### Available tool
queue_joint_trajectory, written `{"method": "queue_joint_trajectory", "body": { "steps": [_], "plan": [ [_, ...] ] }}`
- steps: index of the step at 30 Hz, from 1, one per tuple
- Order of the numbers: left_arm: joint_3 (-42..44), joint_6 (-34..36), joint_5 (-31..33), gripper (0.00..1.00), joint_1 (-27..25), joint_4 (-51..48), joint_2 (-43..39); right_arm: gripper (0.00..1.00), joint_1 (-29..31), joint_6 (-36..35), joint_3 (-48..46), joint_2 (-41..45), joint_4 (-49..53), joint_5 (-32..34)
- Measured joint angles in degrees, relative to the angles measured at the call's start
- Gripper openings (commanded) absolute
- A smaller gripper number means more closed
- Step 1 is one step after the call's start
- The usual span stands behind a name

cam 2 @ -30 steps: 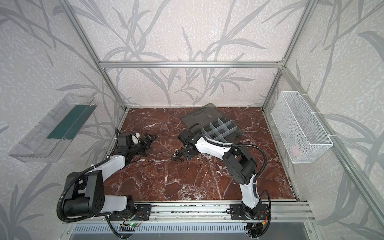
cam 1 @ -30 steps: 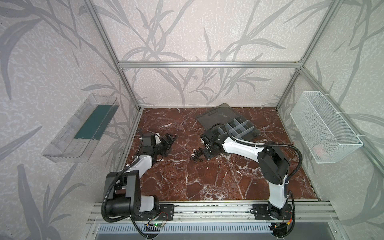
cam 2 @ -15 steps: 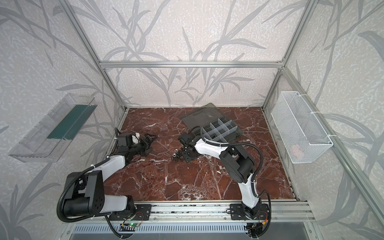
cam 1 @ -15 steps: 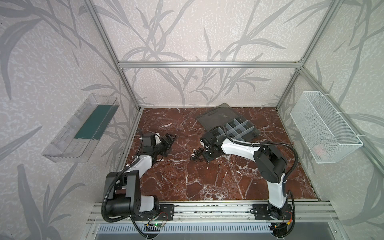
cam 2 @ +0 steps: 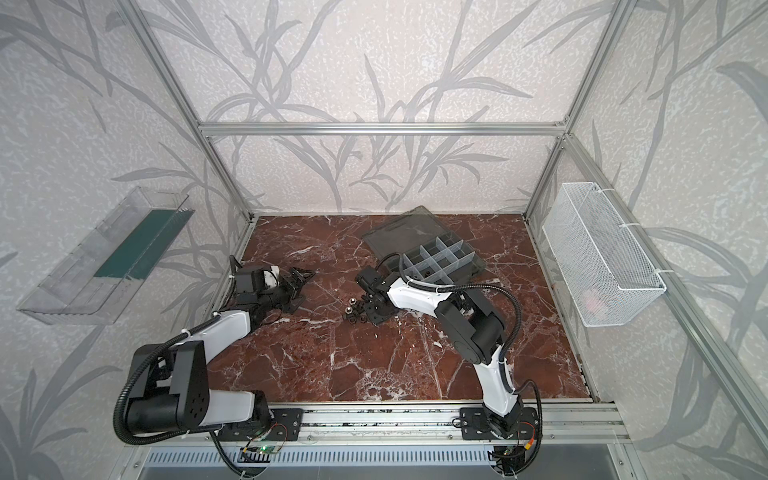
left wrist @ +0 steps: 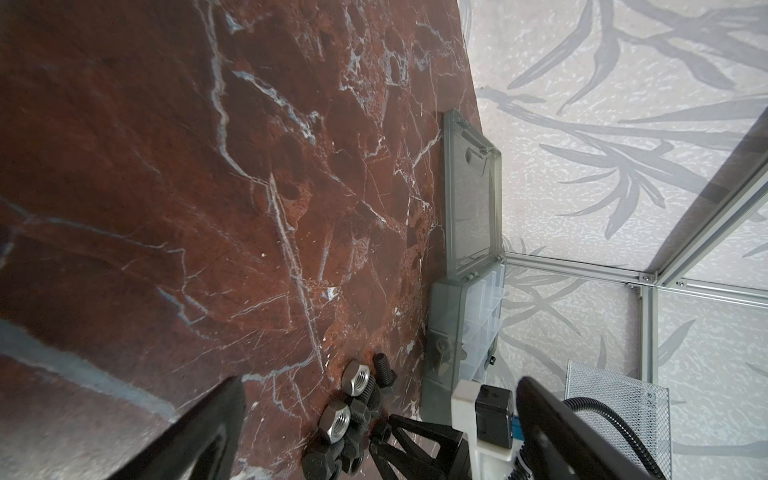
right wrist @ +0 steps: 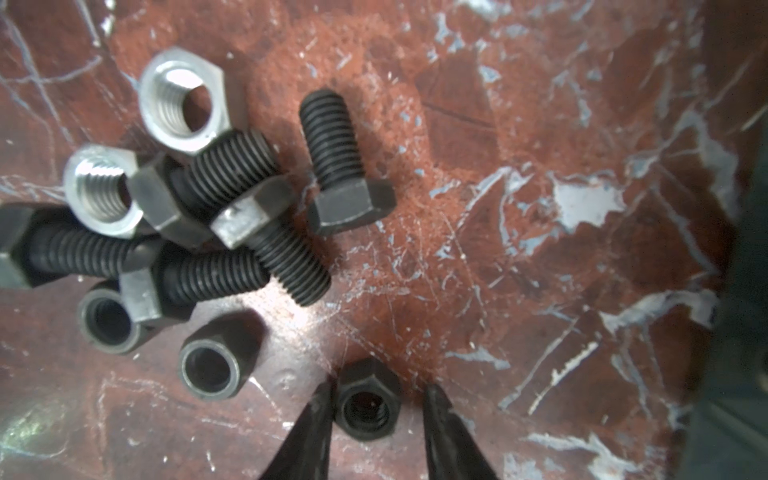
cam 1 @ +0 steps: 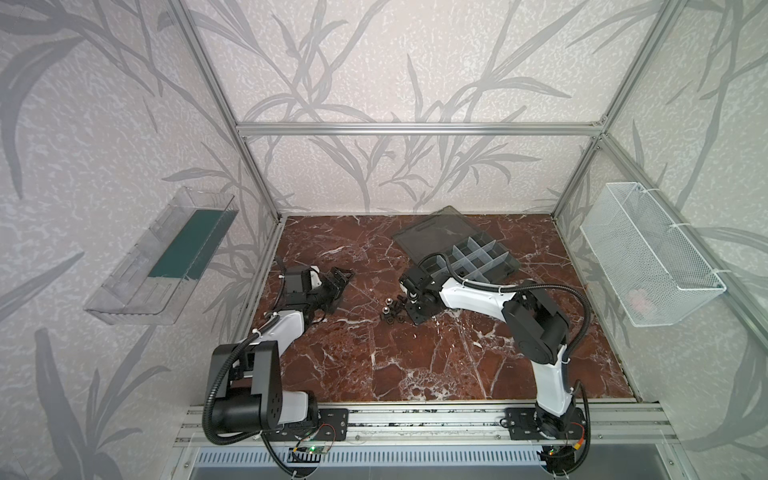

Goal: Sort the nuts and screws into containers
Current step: 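Carry the black nut with the right gripper to the organizer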

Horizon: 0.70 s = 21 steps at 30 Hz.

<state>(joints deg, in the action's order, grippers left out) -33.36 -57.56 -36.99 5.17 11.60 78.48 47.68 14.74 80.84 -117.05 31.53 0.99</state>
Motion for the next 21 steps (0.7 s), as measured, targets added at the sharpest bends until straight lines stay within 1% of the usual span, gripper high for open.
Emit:
{"method": "queue_joint_trajectory", "body": {
  "steps": [4, 6, 10, 11, 16, 21],
  "plan": [
    [0.0, 0.0, 0.0, 1.00, 0.0, 0.0, 0.0, 0.29, 0.0, -0.2, 0.4, -0.3, 0.1, 0.0],
    [0.0, 0.0, 0.0, 0.99, 0.0, 0.0, 0.0, 0.22, 0.0, -0.4, 0.9, -0.7, 0.1, 0.0],
    [0.0, 0.0, 0.0, 0.99, 0.0, 0.0, 0.0, 0.03, 0.0, -1.0, 1.2, -0.8, 0.2, 0.0],
    [0.0, 0.0, 0.0, 1.00, 0.1, 0.0, 0.0, 0.00, 0.0, -1.0, 1.2, -0.8, 0.2, -0.1],
    [0.0, 0.0, 0.0, 0.99, 0.2, 0.0, 0.0, 0.00, -1.2, -1.4, 0.6, 0.2, -0.3, -3.0],
    [0.0, 0.0, 0.0, 0.99, 0.2, 0.0, 0.0, 0.00, -4.8, -3.1, 0.8, 5.5, 0.1, -5.1]
  ]
}}
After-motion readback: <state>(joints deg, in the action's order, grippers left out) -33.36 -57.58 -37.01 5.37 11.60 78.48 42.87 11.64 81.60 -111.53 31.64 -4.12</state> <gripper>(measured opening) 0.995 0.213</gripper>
